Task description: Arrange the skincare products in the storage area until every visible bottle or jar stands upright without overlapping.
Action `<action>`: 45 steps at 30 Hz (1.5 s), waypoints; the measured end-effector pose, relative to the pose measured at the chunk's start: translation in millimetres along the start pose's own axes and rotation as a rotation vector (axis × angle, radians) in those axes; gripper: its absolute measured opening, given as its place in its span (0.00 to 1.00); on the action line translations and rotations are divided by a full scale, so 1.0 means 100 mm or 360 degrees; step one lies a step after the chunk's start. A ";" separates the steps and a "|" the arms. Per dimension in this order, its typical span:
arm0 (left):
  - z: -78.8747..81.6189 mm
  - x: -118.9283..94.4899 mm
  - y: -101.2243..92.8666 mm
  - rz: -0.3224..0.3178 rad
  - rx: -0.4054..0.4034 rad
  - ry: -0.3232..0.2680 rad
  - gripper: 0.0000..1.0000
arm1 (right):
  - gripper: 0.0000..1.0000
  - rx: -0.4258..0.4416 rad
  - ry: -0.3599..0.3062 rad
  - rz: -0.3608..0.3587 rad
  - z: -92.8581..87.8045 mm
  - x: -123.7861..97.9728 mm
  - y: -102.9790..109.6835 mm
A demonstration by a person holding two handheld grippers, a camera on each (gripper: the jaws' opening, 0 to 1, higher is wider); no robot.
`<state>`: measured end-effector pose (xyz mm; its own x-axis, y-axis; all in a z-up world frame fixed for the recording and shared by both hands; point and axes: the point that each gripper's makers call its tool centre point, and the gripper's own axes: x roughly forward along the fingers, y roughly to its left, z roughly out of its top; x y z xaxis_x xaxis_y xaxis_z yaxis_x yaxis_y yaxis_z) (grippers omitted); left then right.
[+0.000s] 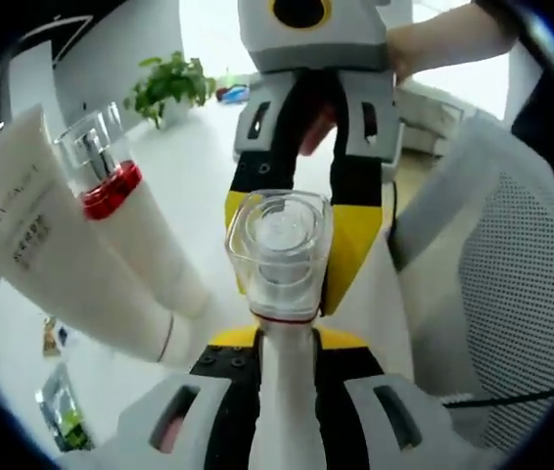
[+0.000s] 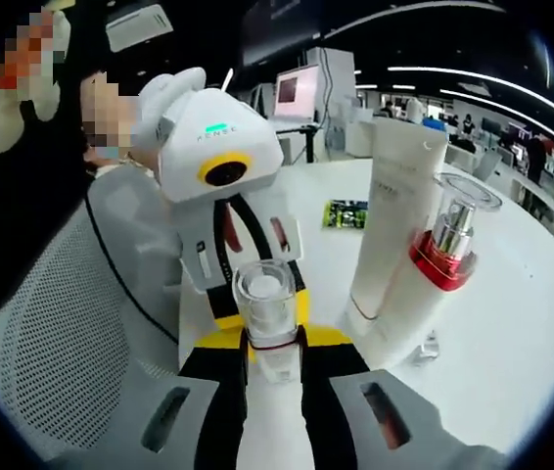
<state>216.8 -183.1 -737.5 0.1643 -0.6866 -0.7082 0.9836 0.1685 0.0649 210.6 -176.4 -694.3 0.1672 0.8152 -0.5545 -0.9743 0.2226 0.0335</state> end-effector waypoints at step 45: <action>0.12 0.14 0.41 0.0057 -0.0061 -0.0002 0.18 | 0.20 0.0058 -0.0006 -0.0061 -0.03 0.01 -0.48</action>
<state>260.3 -194.4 -736.3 0.1997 -0.6804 -0.7051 0.9735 0.2199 0.0635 256.9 -187.6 -698.7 0.2049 0.8076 -0.5529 -0.9611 0.2730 0.0425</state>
